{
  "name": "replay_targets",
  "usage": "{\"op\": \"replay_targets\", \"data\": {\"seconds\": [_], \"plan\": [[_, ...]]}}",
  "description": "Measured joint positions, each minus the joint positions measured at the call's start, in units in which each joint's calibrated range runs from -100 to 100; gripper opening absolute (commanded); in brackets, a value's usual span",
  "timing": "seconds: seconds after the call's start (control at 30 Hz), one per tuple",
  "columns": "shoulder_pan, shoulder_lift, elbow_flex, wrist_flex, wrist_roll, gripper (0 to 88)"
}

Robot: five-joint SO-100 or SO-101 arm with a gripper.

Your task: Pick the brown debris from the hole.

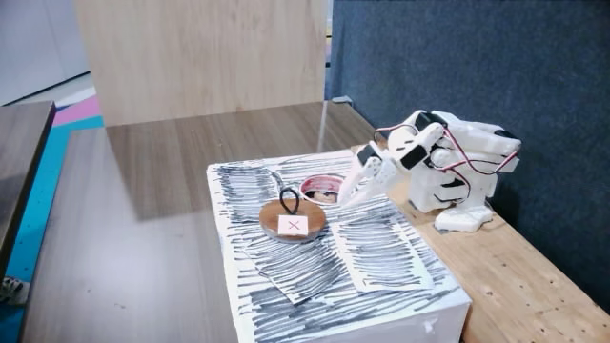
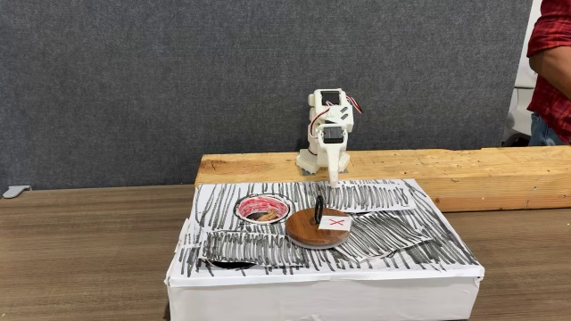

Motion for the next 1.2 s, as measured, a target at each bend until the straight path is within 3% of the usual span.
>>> {"op": "replay_targets", "data": {"seconds": [0.17, 0.43, 0.87, 1.2], "plan": [[0.0, 7.0, -8.3, 0.0, 4.1, 1.9], [1.3, 43.5, -42.0, 3.2, 4.4, 1.9], [25.6, 91.4, -104.4, 41.2, 4.9, 2.6], [26.0, 105.5, -110.2, 42.4, 5.1, 4.8]]}}
